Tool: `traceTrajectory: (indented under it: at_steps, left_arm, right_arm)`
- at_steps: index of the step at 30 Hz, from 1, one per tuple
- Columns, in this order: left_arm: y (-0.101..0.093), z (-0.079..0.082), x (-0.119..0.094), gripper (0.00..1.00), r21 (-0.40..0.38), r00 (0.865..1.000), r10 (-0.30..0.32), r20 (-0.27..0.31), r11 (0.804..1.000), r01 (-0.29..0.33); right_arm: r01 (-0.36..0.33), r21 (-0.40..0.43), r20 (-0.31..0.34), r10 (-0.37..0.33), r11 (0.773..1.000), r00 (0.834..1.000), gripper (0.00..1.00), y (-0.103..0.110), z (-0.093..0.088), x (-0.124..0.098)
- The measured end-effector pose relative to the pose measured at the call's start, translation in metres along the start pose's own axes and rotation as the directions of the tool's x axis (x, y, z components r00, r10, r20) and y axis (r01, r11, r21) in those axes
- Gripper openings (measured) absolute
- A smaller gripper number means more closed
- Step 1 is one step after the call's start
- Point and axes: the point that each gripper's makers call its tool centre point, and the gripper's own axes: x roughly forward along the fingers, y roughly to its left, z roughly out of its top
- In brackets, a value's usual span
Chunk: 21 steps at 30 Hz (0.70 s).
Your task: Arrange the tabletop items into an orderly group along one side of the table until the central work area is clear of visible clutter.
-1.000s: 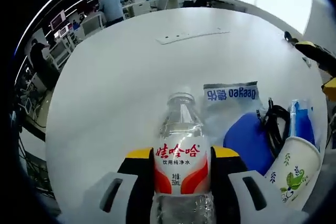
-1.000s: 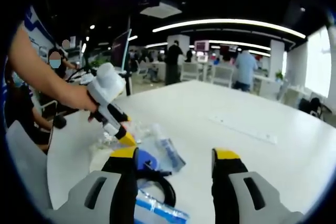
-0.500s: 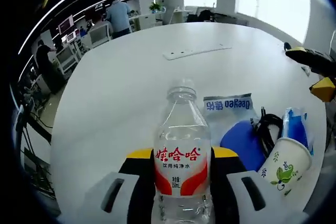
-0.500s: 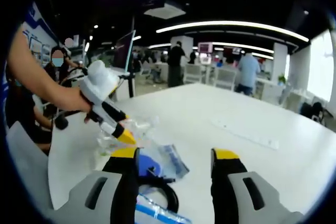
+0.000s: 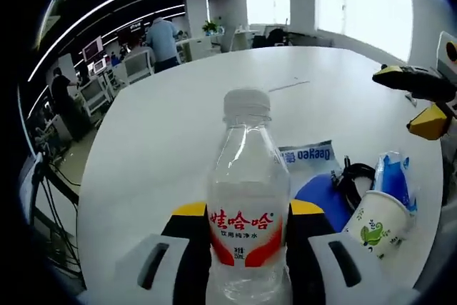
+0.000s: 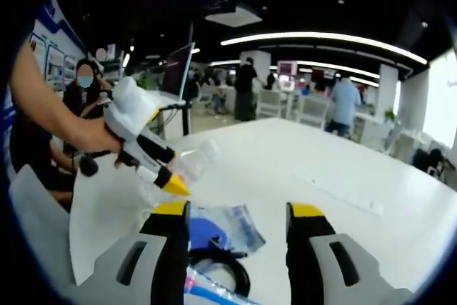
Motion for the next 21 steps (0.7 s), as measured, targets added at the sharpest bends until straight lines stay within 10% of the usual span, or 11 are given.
traceTrajectory:
  at_steps: [21]
  left_arm:
    - [0.027, 0.028, -0.015, 0.38, -0.092, 0.989, 0.078, 0.124, 0.994, -0.066]
  right_arm:
    - [-0.024, -0.001, -0.007, 0.024, 1.0, 1.0, 0.75, 0.014, 0.007, -0.016]
